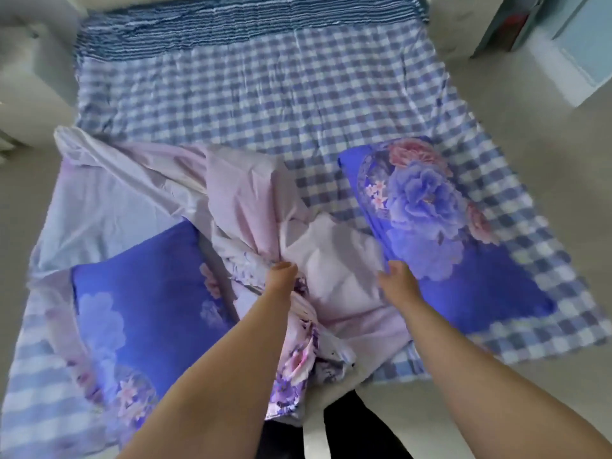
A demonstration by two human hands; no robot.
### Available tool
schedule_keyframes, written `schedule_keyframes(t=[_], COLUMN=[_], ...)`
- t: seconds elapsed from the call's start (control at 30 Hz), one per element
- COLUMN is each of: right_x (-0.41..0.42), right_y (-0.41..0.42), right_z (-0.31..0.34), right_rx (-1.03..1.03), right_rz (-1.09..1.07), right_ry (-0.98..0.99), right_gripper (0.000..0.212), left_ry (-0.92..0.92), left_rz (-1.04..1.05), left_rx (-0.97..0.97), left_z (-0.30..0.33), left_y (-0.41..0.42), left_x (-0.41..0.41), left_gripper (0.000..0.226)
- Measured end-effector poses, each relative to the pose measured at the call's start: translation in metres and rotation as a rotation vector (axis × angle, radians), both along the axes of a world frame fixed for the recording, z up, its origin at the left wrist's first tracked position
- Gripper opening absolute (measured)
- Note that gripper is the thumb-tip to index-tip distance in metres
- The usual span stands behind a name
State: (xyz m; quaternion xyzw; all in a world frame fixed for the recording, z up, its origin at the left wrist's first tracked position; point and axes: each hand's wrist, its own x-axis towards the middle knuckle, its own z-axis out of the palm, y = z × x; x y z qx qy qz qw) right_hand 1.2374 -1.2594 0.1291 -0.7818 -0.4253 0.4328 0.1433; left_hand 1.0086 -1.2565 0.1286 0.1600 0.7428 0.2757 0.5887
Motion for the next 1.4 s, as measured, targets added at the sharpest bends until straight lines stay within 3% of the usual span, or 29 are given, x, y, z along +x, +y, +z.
schedule_keyframes(t=[0.1, 0.17, 0.23, 0.37, 0.47, 0.57, 0.6, 0.7, 0.83, 0.9, 1.0, 1.2, 1.4], right_x=[-0.087, -0.139, -0.190, -0.288, -0.348, -0.390, -0.400, -0.415, -0.413, -0.418, -0.432, -0.417, -0.307], right_y=[-0.014, -0.026, -0.039, -0.061, -0.078, -0.092, -0.095, -0.104, -0.113, -0.119, -0.128, -0.110, -0.045], right_z=[-0.021, -0.034, -0.044, -0.056, -0.071, -0.099, -0.109, -0.135, -0.167, -0.171, -0.155, -0.071, -0.012], right_rx=[-0.166, -0.235, -0.296, -0.328, -0.397, -0.370, -0.369, -0.412, -0.451, -0.423, -0.199, 0.175, 0.456], right_rz=[0.305, 0.445, 0.494, 0.463, 0.359, 0.335, 0.323, 0.209, 0.265, 0.261, 0.167, 0.091, 0.066], right_ry=[0.083, 0.103, 0.125, 0.203, 0.272, 0.209, 0.174, 0.097, 0.021, 0.065, 0.098, -0.088, -0.302], right_gripper=[0.042, 0.037, 0.029, 0.012, 0.019, 0.040, 0.044, 0.065, 0.083, 0.062, 0.027, 0.030, 0.031], left_ry=[0.177, 0.252, 0.309, 0.461, 0.507, 0.395, 0.326, 0.241, 0.255, 0.292, 0.478, 0.615, 0.526], left_rz=[0.181, 0.292, 0.357, 0.386, 0.367, 0.346, 0.402, 0.369, 0.331, 0.359, 0.414, 0.556, 0.336], left_rx=[-0.079, -0.131, -0.180, -0.312, -0.407, -0.417, -0.397, -0.356, -0.329, -0.377, -0.373, -0.188, 0.008], left_z=[-0.019, -0.029, -0.036, -0.079, -0.098, -0.113, -0.116, -0.126, -0.145, -0.142, -0.124, -0.063, -0.019], left_y=[-0.043, -0.073, -0.099, -0.150, -0.180, -0.200, -0.205, -0.216, -0.220, -0.215, -0.209, -0.183, -0.108], left_x=[-0.074, -0.123, -0.170, -0.274, -0.338, -0.381, -0.391, -0.413, -0.427, -0.420, -0.408, -0.369, -0.283], left_gripper=[0.028, 0.029, 0.007, 0.077, 0.089, 0.108, 0.107, 0.069, 0.060, 0.052, 0.044, 0.042, 0.041])
